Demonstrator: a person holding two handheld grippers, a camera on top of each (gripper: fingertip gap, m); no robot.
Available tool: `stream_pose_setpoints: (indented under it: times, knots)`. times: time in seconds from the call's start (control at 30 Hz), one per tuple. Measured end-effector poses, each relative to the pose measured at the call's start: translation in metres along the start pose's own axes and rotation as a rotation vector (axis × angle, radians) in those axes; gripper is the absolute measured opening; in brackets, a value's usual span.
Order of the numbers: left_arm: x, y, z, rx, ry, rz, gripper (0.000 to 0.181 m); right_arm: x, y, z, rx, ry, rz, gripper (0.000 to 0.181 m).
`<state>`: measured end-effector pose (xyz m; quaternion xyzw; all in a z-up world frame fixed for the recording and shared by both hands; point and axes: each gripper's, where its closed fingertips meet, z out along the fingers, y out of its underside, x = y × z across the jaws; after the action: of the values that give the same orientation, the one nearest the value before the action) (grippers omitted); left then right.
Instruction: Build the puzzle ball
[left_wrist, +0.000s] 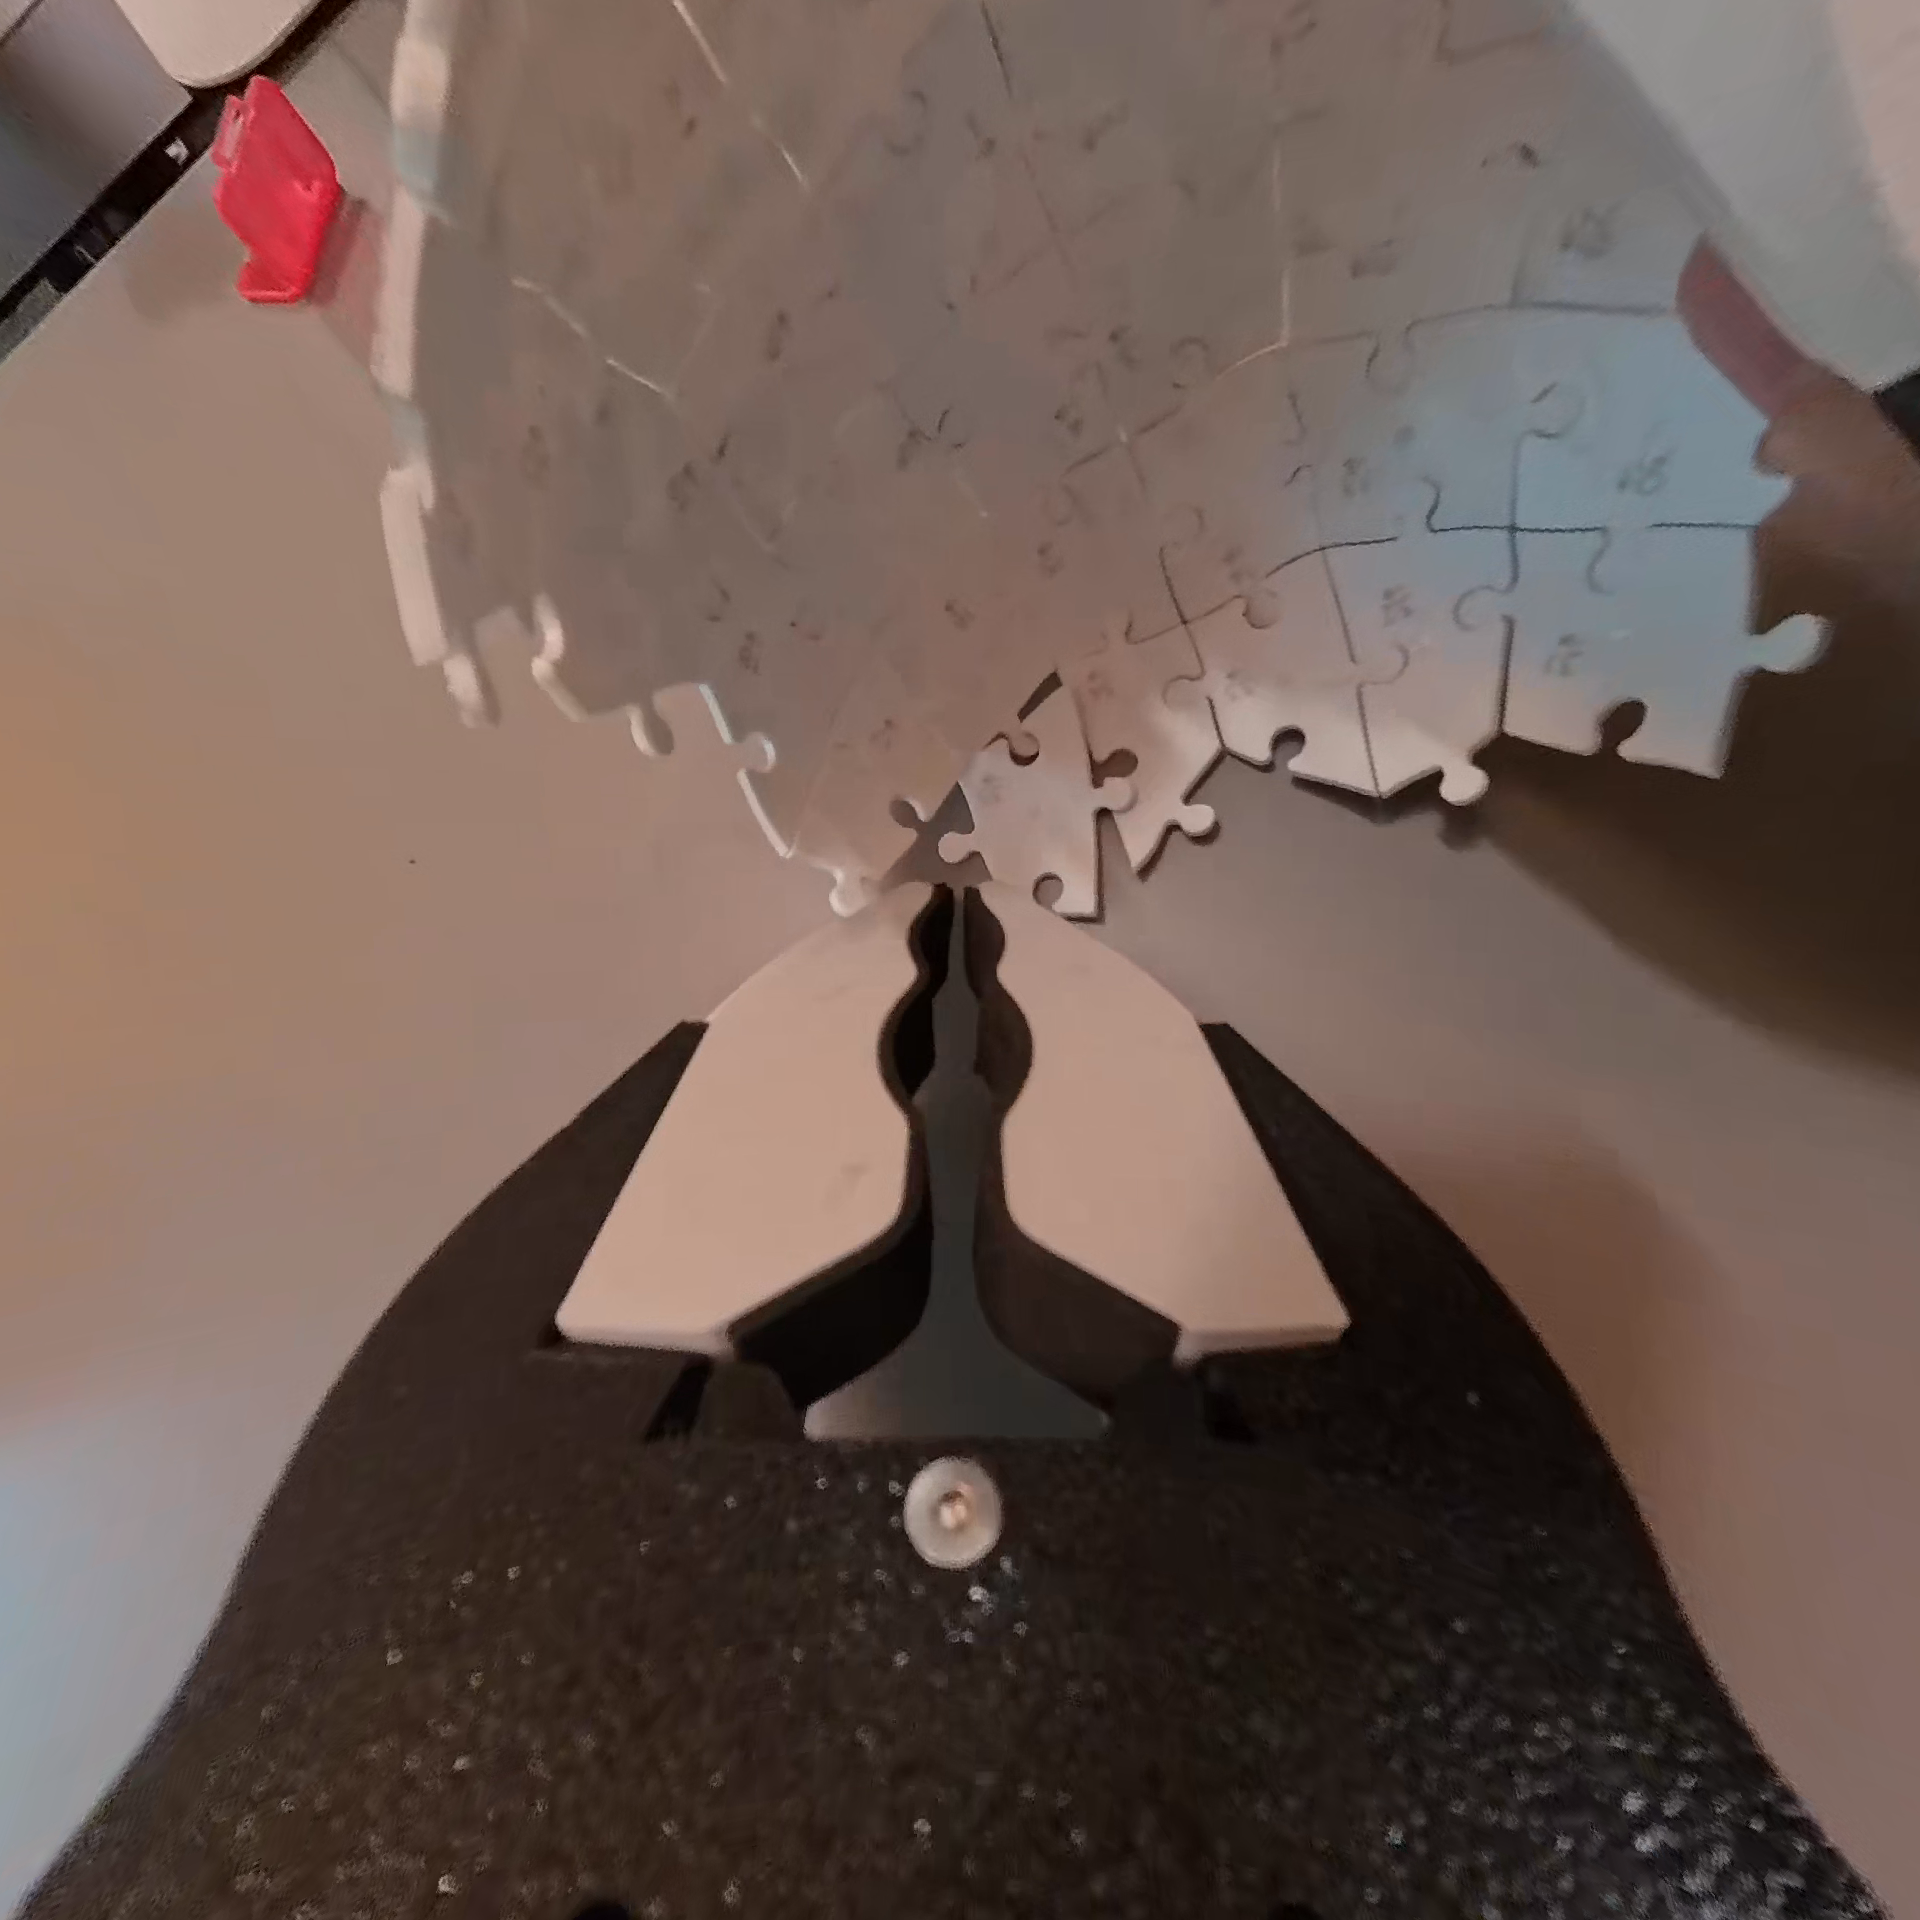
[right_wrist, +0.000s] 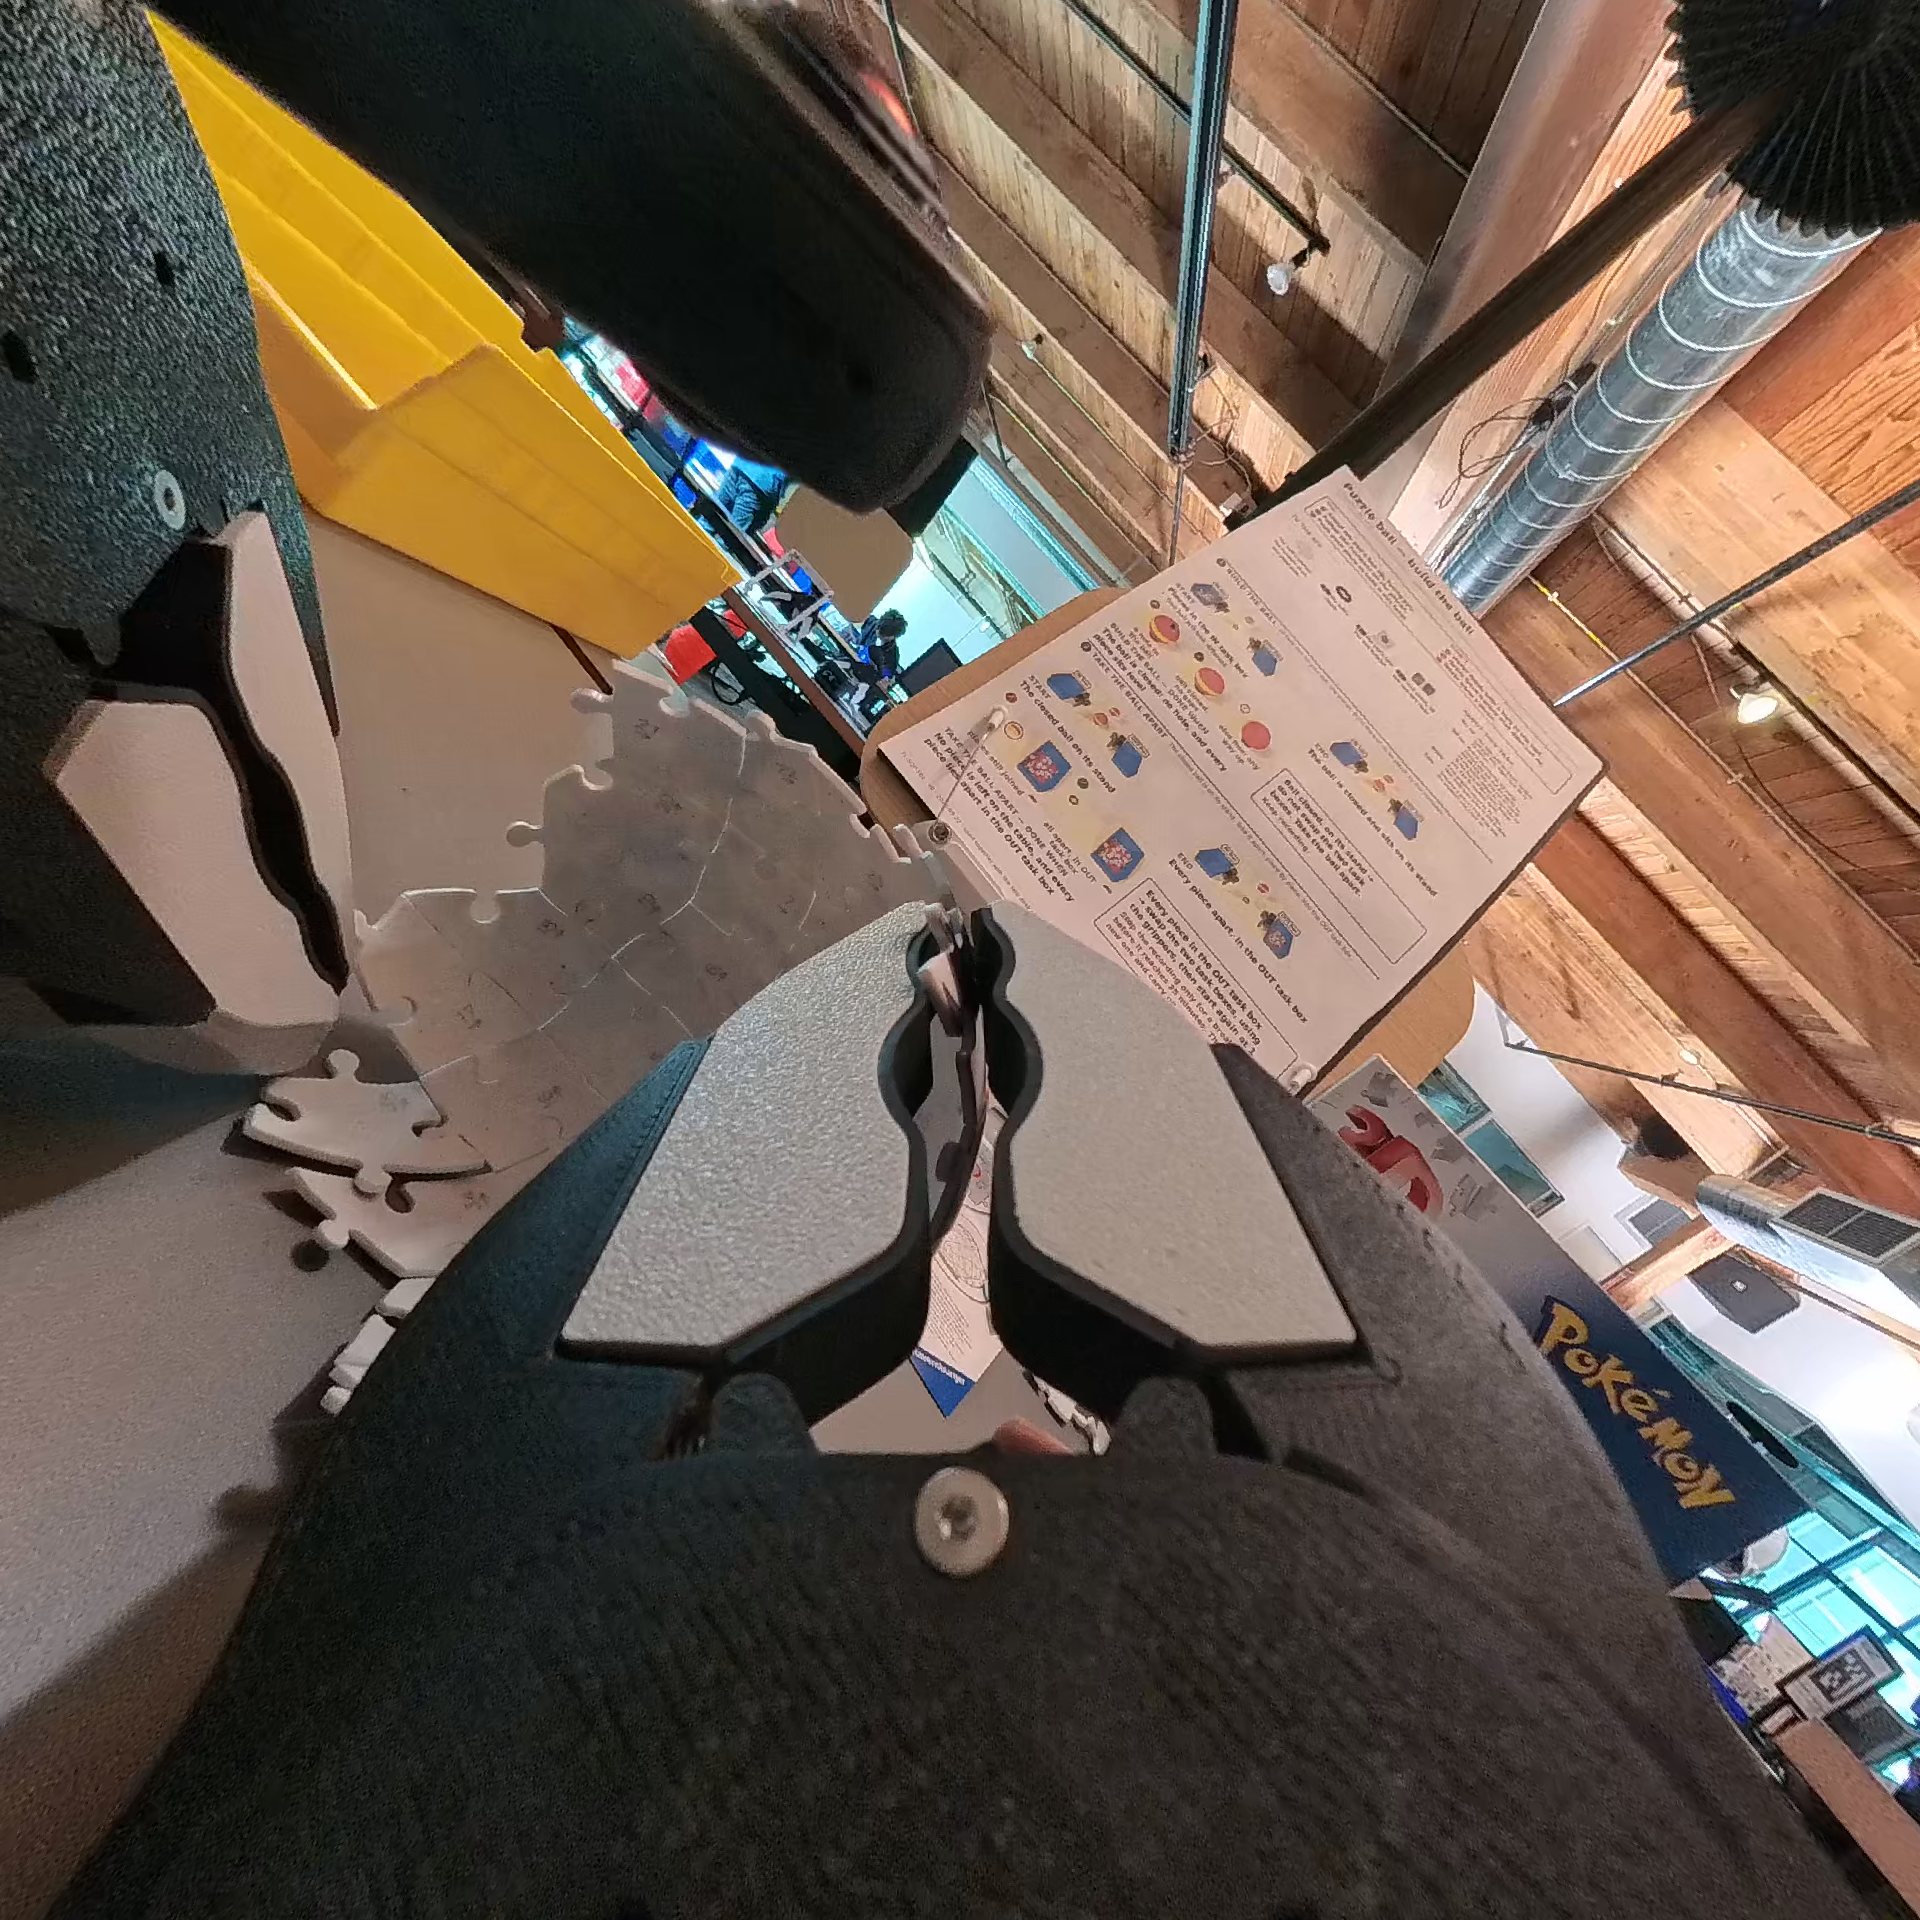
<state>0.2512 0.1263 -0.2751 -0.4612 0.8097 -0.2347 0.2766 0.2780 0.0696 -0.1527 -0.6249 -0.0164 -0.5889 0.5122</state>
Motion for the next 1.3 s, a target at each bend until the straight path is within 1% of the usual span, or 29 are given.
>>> stream_pose_setpoints:
  times: [0.3, 0.53, 0.63, 0.73, 0.93, 1.3]
  knots:
    - [0.007, -0.003, 0.001, 0.010, 0.018, 0.002, 0.000, 0.001, 0.000, 0.001, 0.004, 0.000, -0.002, 0.005]
    - [0.005, -0.005, 0.000, 0.018, 0.002, 0.018, 0.003, 0.001, 0.001, 0.001, 0.002, 0.000, -0.003, 0.005]
    - [0.006, -0.013, -0.004, 0.073, -0.001, 0.025, 0.001, 0.001, 0.001, 0.001, 0.001, 0.000, 0.000, 0.005]
    - [0.009, -0.021, -0.005, 0.119, 0.002, 0.073, 0.000, 0.001, 0.001, 0.001, 0.002, 0.001, -0.001, 0.005]
    - [0.012, -0.021, 0.006, 0.084, 0.009, 0.126, 0.000, 0.001, 0.001, 0.001, 0.005, 0.000, 0.002, 0.005]
    - [0.014, -0.021, 0.011, 0.065, 0.061, 0.078, 0.000, -0.001, -0.002, 0.001, 0.015, -0.005, 0.012, 0.005]
